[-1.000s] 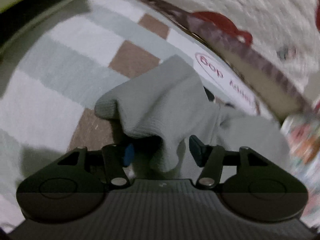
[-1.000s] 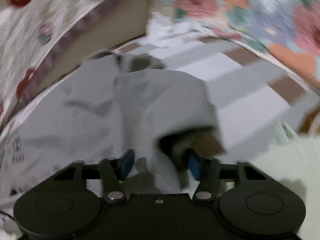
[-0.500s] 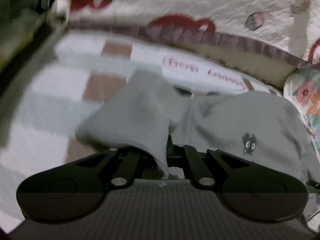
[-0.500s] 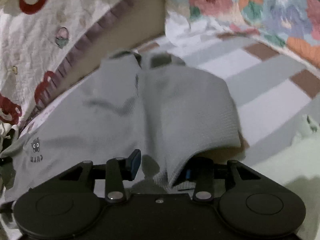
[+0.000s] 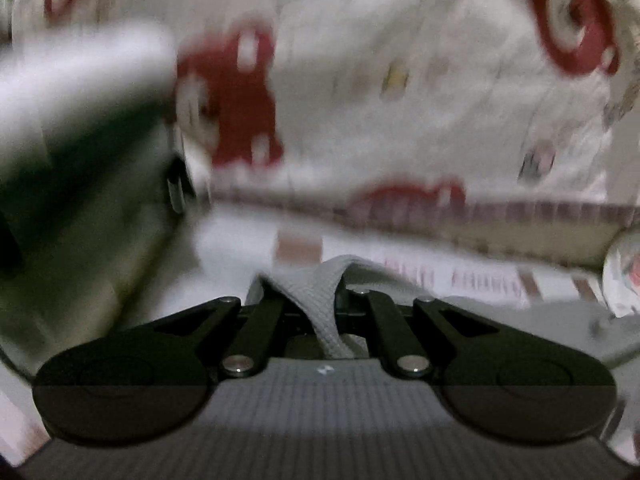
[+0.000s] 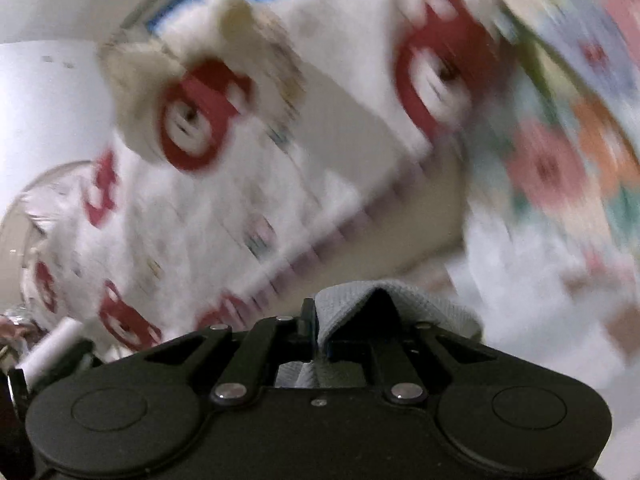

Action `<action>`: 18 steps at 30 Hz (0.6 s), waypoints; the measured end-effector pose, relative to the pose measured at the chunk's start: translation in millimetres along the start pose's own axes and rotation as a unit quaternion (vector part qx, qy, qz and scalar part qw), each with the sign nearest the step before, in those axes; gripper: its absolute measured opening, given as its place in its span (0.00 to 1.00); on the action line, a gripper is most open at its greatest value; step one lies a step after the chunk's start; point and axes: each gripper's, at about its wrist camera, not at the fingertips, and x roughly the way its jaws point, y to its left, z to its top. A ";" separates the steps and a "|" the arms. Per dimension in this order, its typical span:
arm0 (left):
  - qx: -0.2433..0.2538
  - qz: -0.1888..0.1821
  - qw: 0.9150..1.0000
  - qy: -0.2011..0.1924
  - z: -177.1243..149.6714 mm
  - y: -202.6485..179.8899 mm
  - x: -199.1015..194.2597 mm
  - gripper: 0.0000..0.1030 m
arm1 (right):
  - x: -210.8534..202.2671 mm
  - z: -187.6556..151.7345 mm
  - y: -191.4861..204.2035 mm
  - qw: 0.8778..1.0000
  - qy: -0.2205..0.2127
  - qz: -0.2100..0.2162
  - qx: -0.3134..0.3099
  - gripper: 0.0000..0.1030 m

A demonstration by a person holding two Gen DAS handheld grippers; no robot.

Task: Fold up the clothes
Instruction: 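Grasp the shirt with both grippers and lift it up off the rug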

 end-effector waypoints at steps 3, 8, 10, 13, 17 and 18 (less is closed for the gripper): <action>0.016 0.011 0.997 -0.071 45.2 -7.9 -49.8 0.02 | -27.6 45.6 22.9 0.998 -0.050 0.012 -0.041 0.06; 0.020 0.003 0.983 -0.181 106.0 -18.4 -150.2 0.02 | -83.0 99.0 45.0 0.988 -0.129 0.019 -0.081 0.06; 0.023 0.001 0.975 -0.219 121.7 -26.0 -187.1 0.02 | -104.3 111.0 52.8 0.984 -0.154 0.025 -0.090 0.06; 0.026 0.000 0.963 -0.269 138.8 -35.3 -245.0 0.02 | -134.0 124.1 67.6 0.976 -0.188 0.027 -0.112 0.06; 0.039 0.005 0.946 -0.323 146.1 -45.0 -311.0 0.02 | -167.4 129.4 77.2 0.969 -0.217 0.032 -0.118 0.06; 0.039 0.004 0.942 -0.333 143.1 -45.9 -325.4 0.02 | -175.8 128.9 78.9 0.967 -0.225 0.034 -0.119 0.06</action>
